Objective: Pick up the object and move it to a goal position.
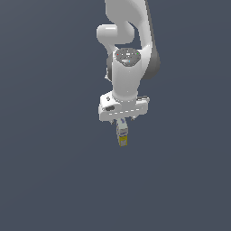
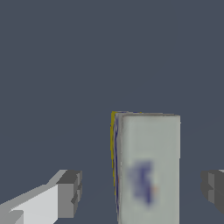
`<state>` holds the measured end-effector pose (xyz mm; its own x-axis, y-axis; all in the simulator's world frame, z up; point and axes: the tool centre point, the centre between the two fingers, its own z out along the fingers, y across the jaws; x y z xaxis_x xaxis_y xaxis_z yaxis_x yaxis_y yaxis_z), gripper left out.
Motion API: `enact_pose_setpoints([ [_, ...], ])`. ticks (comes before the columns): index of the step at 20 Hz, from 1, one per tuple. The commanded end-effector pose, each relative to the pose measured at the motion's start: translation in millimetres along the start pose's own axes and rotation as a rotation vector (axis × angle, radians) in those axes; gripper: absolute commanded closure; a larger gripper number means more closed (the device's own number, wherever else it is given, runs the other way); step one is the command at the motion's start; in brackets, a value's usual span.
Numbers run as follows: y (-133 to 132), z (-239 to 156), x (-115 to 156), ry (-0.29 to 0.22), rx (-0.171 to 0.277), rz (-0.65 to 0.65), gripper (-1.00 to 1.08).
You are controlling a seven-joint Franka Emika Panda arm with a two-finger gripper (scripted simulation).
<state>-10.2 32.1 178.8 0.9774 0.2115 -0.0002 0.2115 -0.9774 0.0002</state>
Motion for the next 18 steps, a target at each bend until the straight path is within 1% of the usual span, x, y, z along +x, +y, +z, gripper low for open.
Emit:
enact_pose_setpoints([
  [1, 0, 13, 0, 0.000, 0.000, -0.001, -0.92],
  [8, 0, 27, 1, 0.000, 0.000, -0.001, -0.92],
  [9, 0, 27, 1, 0.000, 0.000, -0.001, 1.08],
  [18, 0, 27, 1, 0.000, 0.000, -0.001, 1.08],
])
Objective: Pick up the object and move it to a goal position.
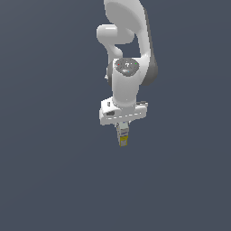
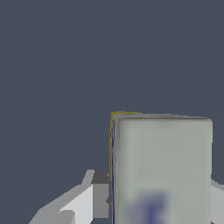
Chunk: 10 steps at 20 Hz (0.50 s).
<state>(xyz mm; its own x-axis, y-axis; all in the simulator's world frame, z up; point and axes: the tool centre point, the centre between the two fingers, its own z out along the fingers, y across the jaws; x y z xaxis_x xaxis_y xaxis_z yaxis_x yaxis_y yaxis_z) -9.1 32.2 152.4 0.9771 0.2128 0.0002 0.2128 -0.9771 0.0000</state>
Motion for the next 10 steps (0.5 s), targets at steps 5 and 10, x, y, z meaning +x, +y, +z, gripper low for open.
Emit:
enact_pose_setpoints([
  [5, 2, -5, -1, 0.000, 0.000, 0.000, 1.08],
  [10, 9, -26, -4, 0.000, 0.000, 0.000, 1.08],
])
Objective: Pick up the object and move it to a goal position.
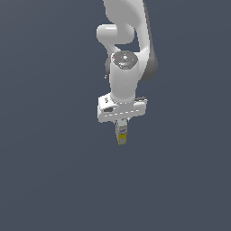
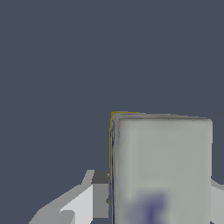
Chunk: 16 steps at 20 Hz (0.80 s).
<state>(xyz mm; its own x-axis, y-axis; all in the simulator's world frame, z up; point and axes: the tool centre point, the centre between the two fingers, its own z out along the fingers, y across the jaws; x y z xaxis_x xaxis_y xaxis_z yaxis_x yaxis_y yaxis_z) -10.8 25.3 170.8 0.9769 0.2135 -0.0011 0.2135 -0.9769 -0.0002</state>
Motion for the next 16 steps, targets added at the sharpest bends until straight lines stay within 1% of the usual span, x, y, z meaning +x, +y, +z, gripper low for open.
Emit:
enact_pose_setpoints([
  [1, 5, -14, -2, 0.001, 0.000, 0.000, 1.08],
  [7, 22, -62, -9, 0.002, 0.001, 0.000, 1.08],
  [16, 57, -158, -22, 0.002, 0.002, 0.000, 1.08],
])
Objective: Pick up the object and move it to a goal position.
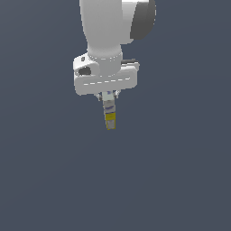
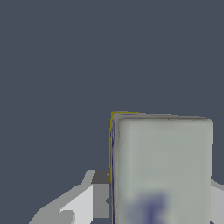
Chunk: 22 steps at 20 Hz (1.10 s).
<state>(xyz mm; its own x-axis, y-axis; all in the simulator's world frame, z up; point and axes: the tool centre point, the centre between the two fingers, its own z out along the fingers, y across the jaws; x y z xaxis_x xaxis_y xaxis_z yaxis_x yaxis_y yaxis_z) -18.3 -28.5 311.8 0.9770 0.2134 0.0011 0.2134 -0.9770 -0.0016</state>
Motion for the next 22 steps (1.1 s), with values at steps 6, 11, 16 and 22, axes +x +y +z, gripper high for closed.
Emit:
enact_pose_setpoints([
  [6, 29, -80, -11, 0.000, 0.000, 0.000, 1.08],
  [11, 47, -130, -16, -0.001, 0.000, 0.000, 1.08],
  [16, 63, -170, -20, -0.001, -0.001, 0.000, 1.08],
  [22, 77, -209, -23, -0.001, -0.001, 0.000, 1.08],
])
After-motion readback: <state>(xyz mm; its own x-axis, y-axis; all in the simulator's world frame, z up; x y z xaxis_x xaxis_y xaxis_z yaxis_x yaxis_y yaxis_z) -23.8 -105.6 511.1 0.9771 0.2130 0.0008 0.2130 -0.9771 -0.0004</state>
